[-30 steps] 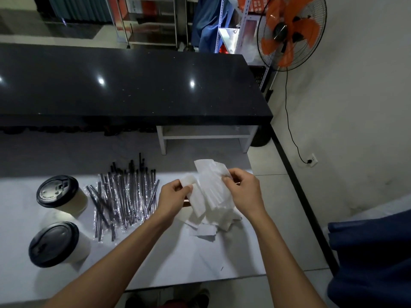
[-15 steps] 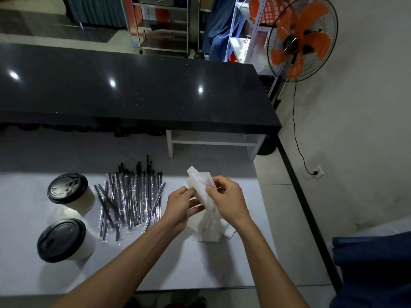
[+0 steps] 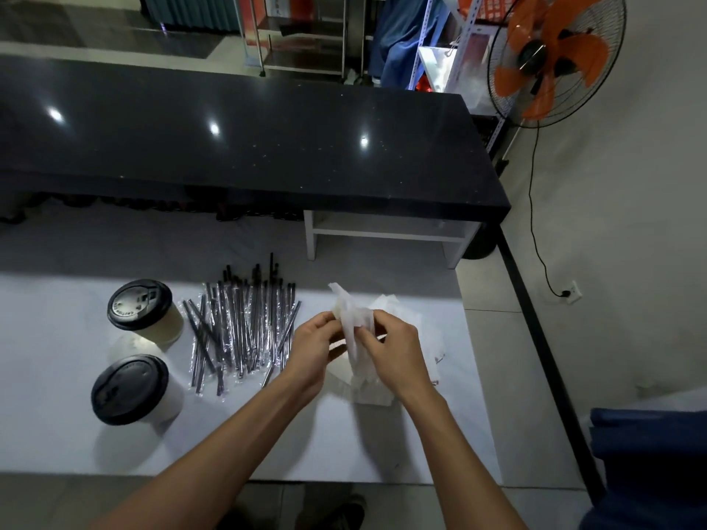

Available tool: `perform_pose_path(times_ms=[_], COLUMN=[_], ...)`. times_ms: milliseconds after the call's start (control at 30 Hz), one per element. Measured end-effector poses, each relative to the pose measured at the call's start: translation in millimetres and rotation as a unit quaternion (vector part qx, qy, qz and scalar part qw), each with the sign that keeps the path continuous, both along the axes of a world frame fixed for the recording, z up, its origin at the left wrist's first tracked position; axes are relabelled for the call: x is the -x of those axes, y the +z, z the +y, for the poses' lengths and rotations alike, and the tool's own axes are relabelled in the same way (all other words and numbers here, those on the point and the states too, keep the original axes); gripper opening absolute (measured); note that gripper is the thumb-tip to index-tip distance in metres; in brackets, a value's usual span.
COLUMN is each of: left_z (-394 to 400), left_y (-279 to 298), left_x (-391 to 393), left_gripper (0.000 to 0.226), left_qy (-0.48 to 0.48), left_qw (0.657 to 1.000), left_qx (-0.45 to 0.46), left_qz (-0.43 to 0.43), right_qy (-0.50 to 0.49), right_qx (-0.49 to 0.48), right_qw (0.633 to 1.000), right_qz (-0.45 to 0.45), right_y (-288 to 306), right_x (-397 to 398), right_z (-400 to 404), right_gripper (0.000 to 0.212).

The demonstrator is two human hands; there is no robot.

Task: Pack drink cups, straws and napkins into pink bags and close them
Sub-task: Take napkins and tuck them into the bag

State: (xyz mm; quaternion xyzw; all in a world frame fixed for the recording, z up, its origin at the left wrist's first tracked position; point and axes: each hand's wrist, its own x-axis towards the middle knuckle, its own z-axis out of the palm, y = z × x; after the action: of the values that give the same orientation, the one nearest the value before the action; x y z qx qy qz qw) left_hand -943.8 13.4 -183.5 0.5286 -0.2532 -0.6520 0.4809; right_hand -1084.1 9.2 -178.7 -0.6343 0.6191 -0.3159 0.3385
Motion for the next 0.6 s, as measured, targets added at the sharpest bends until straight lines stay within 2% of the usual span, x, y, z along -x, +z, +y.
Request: perform_pose_path(times_ms=[133, 267, 367, 467, 600], left_z=[10, 20, 36, 56, 85], left_y=[4, 4, 8, 24, 61], left_x=[-19, -51, -80, -119, -189], left_gripper=[0.013, 0.024, 0.029, 0.030, 0.029], left_qy=[0.002, 0.029, 0.034, 0.025, 0.008], left_qw=[0.997, 0.994, 0.985, 0.965, 0.916], left_qx=[0.022, 0.041, 0.073, 0.131, 0.211], left_qz=[-0.076, -0.100, -0.151, -0.227, -0.340], right_qy=[-0.009, 0.012, 0.037, 0.067, 0.113], right_qx=[0.002, 0.008, 0.004, 0.032, 0.096], right_qw=[1.000, 1.000, 0.999, 0.997, 0.987], right_qz=[-0.013, -0.006, 0.014, 0.032, 0.067], right_y=[-1, 9, 20, 31, 56], right_x=[-13, -34, -58, -91, -147], right_z=[8, 13, 18, 25, 33], right_gripper=[0.022, 0.014, 0.013, 0.011, 0.006])
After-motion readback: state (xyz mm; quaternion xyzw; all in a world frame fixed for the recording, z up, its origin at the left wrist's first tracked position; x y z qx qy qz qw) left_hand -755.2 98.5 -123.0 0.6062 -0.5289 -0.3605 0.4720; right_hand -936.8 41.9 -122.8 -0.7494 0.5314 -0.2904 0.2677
